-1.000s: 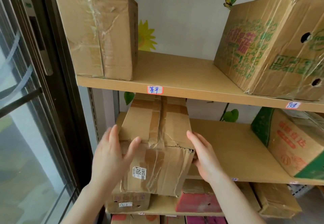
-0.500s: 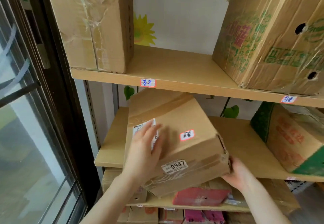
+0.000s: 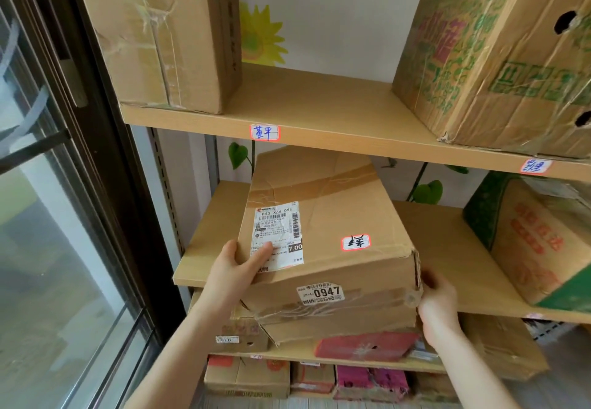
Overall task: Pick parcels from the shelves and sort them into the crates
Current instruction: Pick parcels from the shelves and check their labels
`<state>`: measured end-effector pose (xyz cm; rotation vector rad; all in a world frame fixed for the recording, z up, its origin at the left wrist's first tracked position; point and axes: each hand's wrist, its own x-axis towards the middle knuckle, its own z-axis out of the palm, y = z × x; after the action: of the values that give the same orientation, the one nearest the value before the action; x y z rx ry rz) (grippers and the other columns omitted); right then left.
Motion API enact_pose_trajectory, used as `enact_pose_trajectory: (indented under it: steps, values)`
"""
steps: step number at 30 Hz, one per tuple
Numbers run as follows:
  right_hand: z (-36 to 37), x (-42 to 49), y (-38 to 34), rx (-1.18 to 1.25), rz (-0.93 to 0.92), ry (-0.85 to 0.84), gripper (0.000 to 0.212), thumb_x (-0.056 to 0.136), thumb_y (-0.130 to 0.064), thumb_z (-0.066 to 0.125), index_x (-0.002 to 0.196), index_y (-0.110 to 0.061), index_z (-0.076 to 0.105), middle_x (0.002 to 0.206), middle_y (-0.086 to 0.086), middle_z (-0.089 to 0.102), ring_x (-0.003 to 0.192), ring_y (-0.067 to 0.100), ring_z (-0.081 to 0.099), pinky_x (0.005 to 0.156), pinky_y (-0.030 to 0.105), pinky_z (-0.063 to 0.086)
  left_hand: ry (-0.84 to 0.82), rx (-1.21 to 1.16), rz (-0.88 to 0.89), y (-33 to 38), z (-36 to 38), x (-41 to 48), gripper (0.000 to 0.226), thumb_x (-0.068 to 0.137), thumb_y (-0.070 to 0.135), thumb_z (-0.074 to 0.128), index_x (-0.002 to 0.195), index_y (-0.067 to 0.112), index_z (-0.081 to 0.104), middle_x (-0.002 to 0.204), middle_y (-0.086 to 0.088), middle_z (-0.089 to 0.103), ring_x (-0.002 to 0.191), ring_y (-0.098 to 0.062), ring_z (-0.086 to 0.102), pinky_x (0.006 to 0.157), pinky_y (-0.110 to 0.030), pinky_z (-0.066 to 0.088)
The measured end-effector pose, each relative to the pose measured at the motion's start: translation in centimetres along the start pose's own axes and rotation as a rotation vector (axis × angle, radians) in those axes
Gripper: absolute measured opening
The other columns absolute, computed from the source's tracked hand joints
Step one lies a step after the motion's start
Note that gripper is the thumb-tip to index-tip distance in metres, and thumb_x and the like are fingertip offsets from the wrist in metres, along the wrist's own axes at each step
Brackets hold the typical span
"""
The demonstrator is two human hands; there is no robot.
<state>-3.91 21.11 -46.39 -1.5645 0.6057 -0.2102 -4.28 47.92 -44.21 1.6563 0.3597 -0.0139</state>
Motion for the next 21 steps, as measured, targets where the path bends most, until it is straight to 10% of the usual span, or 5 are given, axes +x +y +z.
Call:
enact_pose_trajectory:
  steps: [5,11,21]
  values:
    - [0.8,-0.8,-0.5,0.024,0.041,-0.221,0.034,0.094,-0.047,0.040,0.105,-0.023,0.062,0.090,-0.002,0.064,0.099,0.027,0.057,0.100,0.050,0.040,-0.076,-0.249,-0.052,-0.1,-1.2,-0.2,0.028,0.085,0.031,0.063,0.109,0.032,0.050,0.101,0.005,0.067,0.085,-0.015,0.065,0.071,-0.038,0.056]
    - [6.8,-0.9,-1.6,0.157,0.087,-0.429,0.036,0.097,-0.041,0.033,0.084,-0.028,0.064,0.083,-0.009,0.072,0.074,0.007,0.060,0.065,0.029,0.045,0.118,-0.330,0.058,0.6,-4.9,3.2,0.036,0.087,0.029,0.061,0.121,0.016,0.057,0.110,-0.007,0.066,0.087,-0.014,0.063,0.063,-0.026,0.053]
    - [17.7,-1.5,1.5,0.371,0.225,-0.267,0.036,0.100,-0.009,0.030,0.072,-0.027,0.045,0.071,-0.007,0.046,0.057,-0.001,0.049,0.038,0.001,0.035,0.433,-0.253,0.273,-0.5,-9.4,7.7,0.023,0.087,0.034,0.060,0.102,0.017,0.060,0.092,0.002,0.066,0.084,-0.010,0.063,0.068,-0.019,0.050]
